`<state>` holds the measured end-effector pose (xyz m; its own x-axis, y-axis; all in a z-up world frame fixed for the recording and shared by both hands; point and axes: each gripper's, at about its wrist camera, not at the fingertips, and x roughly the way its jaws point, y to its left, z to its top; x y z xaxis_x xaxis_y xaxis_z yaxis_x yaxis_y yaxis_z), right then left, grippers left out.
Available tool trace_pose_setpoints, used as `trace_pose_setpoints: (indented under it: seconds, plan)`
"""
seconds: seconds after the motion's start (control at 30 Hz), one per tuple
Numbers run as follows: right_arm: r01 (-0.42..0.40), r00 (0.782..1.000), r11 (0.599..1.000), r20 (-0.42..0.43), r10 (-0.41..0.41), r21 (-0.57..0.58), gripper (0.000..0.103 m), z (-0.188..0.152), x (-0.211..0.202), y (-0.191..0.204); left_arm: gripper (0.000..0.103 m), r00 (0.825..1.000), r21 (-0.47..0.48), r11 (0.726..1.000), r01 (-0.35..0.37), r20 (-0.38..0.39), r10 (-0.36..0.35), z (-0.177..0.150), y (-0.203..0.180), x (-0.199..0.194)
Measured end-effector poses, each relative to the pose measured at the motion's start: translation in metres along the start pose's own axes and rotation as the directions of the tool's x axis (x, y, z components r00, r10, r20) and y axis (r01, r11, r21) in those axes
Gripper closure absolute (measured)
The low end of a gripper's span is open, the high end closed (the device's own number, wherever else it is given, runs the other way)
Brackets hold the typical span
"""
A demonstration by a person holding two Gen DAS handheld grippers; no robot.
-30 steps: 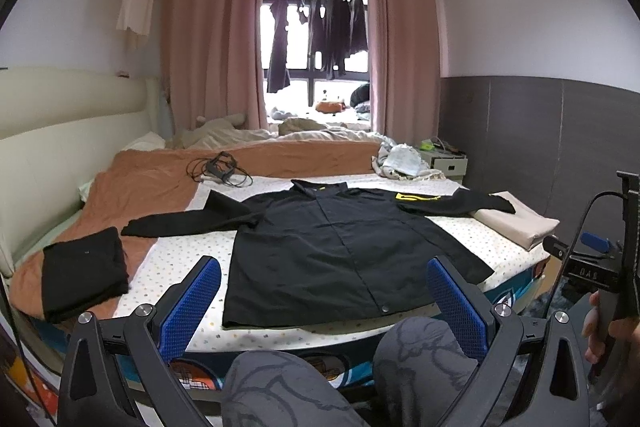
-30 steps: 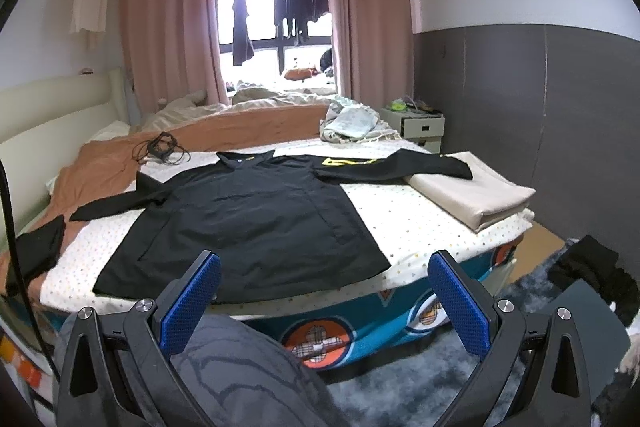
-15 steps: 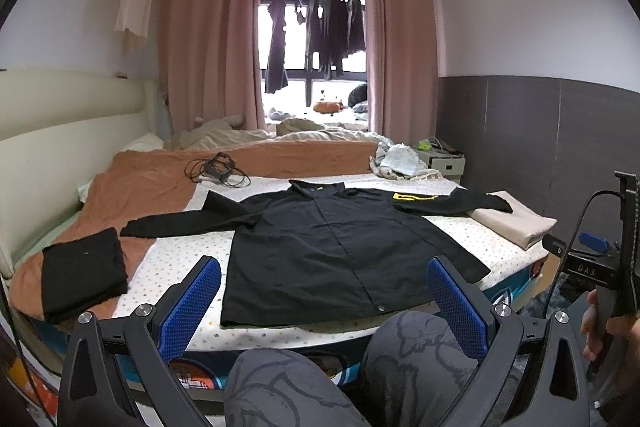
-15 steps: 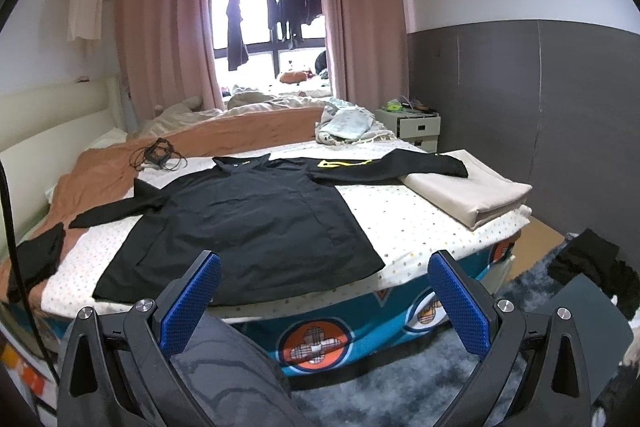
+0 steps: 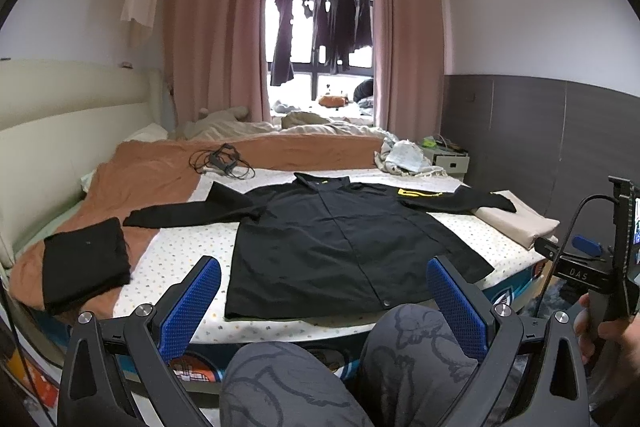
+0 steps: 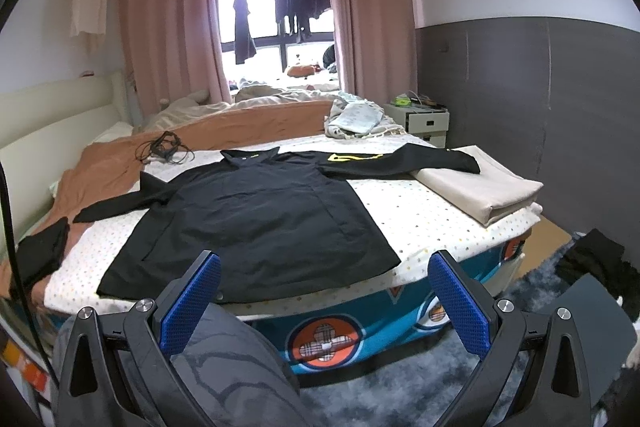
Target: Fold large clothes
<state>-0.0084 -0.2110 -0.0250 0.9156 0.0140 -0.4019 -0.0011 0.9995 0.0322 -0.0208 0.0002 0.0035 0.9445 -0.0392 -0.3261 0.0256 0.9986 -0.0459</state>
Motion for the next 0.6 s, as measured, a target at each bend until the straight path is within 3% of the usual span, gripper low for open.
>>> trace_pose_setpoints:
  seconds: [0.6]
  plan:
    - [0.009, 1.000, 1.000, -0.005, -0.009, -0.006, 0.000, -0.0032, 0.0036, 0.0066, 0.000, 1.000, -0.001, 1.000, 0.002, -0.007, -0.002, -0.0041, 0.0039, 0.0047]
